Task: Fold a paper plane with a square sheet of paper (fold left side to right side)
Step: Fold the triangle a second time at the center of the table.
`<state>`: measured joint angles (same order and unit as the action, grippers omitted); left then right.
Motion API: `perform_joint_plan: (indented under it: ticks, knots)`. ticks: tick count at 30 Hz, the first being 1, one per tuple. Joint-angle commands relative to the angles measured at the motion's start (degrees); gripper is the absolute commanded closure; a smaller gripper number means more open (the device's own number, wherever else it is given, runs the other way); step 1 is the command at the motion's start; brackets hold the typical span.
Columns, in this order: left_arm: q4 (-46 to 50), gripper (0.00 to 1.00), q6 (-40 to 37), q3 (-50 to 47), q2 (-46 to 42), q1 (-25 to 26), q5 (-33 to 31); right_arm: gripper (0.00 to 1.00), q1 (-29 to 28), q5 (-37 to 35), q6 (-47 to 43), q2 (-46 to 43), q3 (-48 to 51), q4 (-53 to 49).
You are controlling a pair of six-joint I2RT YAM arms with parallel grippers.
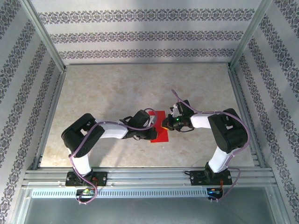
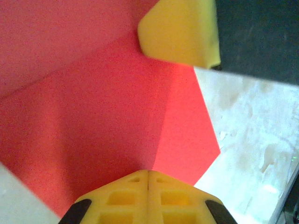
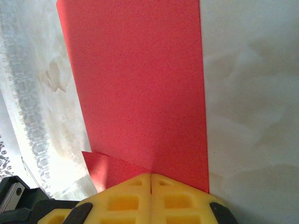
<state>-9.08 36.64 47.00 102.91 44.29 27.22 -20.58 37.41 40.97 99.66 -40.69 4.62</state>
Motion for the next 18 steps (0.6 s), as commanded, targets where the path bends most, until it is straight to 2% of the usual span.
perform_joint_plan:
  ticks: [1,18]
  knots:
    - [2.7,1.0,0.9,-4.0,-2.0,1.0,0.9,1.0,1.0,-5.2,-1.9,3.0,2.0,-3.8]
    - [3.6,1.0,-1.0,-9.8,-7.9,1.8,0.1,1.0,1.1,-4.9,-1.8,2.2,1.5,-4.4]
